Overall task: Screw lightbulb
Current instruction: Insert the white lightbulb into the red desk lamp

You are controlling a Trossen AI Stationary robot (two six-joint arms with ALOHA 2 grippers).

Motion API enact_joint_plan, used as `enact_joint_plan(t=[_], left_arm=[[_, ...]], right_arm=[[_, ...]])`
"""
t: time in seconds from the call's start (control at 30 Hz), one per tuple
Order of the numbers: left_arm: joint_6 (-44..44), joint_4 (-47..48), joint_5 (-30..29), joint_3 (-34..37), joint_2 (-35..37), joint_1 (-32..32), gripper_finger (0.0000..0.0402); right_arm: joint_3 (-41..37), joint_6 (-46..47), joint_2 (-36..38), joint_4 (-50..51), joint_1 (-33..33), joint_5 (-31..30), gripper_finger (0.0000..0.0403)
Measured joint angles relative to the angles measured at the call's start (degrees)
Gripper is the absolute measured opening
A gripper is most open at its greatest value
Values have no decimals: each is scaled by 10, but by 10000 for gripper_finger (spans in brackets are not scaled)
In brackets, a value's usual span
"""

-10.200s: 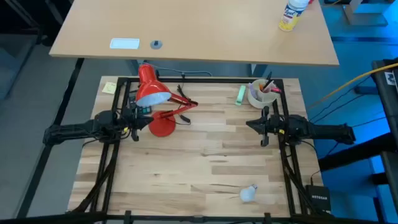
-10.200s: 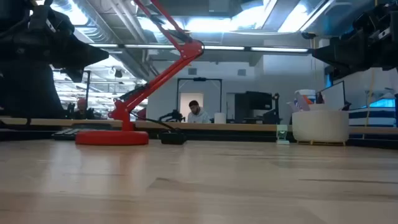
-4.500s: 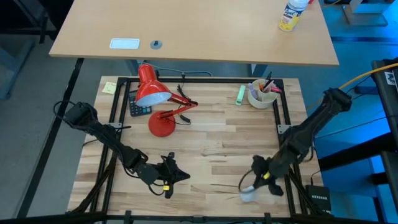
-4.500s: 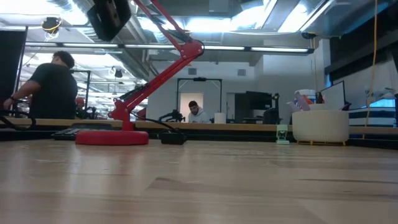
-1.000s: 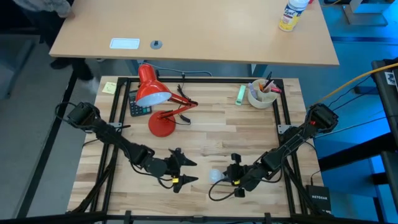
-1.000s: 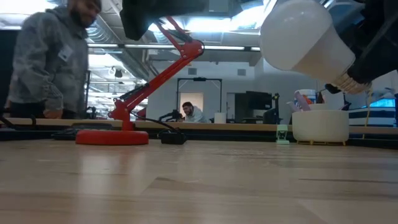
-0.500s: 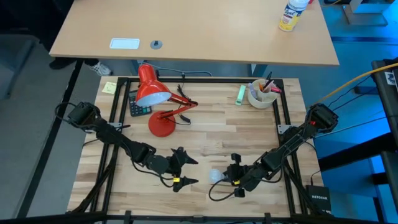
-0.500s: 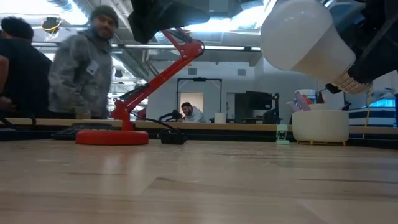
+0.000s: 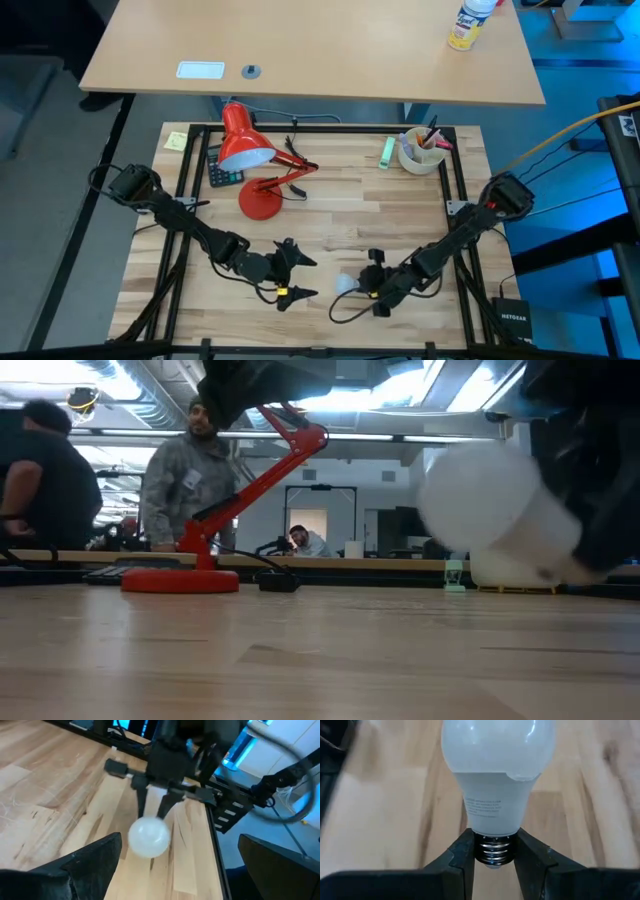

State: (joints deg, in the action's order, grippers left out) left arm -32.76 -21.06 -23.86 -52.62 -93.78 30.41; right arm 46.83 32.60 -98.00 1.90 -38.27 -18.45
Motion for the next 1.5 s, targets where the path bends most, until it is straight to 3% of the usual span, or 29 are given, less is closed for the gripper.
enact_joint_plan(t=[0.43,0.77,1.1,1.23,1.5], left_arm=[[-37,46,-5,0,0,1,390],[-39,29,-6,0,0,3,390],[43,-108,-23,0,0,2,390],[88,-187,-35,-1,0,0,390],[118,-220,-54,0,0,-14,390]], right_arm=[[0,-1,-20,-24,19,11,106],[0,-30,109,-51,19,-92,106],[-6,-141,105,-332,25,-160,106],[-13,-158,79,-428,44,-138,106],[-14,-181,34,-557,70,-89,106]])
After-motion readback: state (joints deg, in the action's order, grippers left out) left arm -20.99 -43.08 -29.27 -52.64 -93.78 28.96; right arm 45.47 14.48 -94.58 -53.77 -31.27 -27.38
